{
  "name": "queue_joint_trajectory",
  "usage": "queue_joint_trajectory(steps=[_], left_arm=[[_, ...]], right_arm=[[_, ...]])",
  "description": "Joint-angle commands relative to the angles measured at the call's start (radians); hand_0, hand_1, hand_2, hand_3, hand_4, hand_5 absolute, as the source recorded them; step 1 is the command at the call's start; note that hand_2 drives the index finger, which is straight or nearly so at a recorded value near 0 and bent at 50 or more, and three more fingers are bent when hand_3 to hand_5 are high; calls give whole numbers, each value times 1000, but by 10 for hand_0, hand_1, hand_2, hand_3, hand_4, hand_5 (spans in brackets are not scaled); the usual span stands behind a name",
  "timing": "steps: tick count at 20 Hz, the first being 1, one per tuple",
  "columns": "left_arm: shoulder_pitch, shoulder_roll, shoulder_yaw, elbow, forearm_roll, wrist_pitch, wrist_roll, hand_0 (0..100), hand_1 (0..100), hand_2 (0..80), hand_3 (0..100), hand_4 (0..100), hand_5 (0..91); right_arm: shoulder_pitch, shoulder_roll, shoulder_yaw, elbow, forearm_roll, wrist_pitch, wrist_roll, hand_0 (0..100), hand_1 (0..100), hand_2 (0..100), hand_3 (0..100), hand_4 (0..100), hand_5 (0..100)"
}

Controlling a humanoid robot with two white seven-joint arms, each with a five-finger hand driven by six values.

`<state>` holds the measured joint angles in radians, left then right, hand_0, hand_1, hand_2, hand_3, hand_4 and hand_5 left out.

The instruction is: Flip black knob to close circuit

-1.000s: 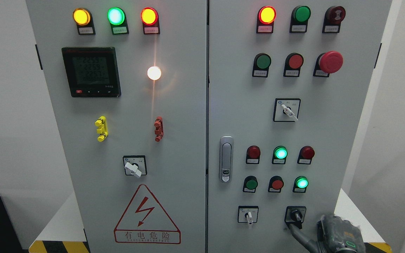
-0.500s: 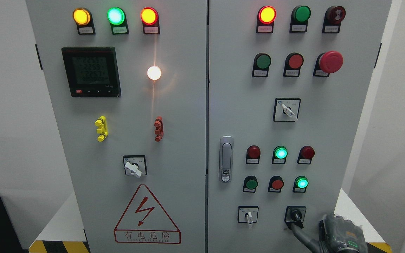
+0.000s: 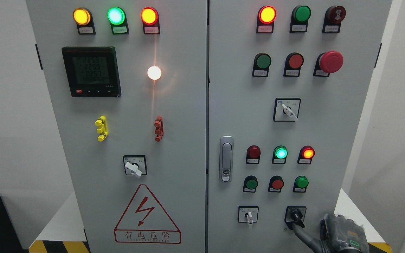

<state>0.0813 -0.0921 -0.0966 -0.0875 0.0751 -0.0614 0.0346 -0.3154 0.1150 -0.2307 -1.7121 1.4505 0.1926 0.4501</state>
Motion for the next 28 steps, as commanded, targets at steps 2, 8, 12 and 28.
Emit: queue_joint_trajectory(steps=[2,8,12,28], left_arm=[[0,0,0,0,0,0,1,120,556,0,0,0,0],[0,0,0,0,0,0,1,120,556,0,0,0,0],[0,0,0,0,0,0,1,120,556,0,0,0,0],[0,0,0,0,0,0,1,120,556,0,0,0,0]], right_arm=[[-1,-11,-21,0,-2,-1,-2,0,55,888,1000,947,949],[-1,-9,-21,-3,-5,-1,-2,0,54,885,1000,946,949],[-1,-9,-21,-12,-5,-1,-2,0,55,886,1000,945,948],[16,20,20,-34,-38,-4,-2,0,55,886,1000,943,946]])
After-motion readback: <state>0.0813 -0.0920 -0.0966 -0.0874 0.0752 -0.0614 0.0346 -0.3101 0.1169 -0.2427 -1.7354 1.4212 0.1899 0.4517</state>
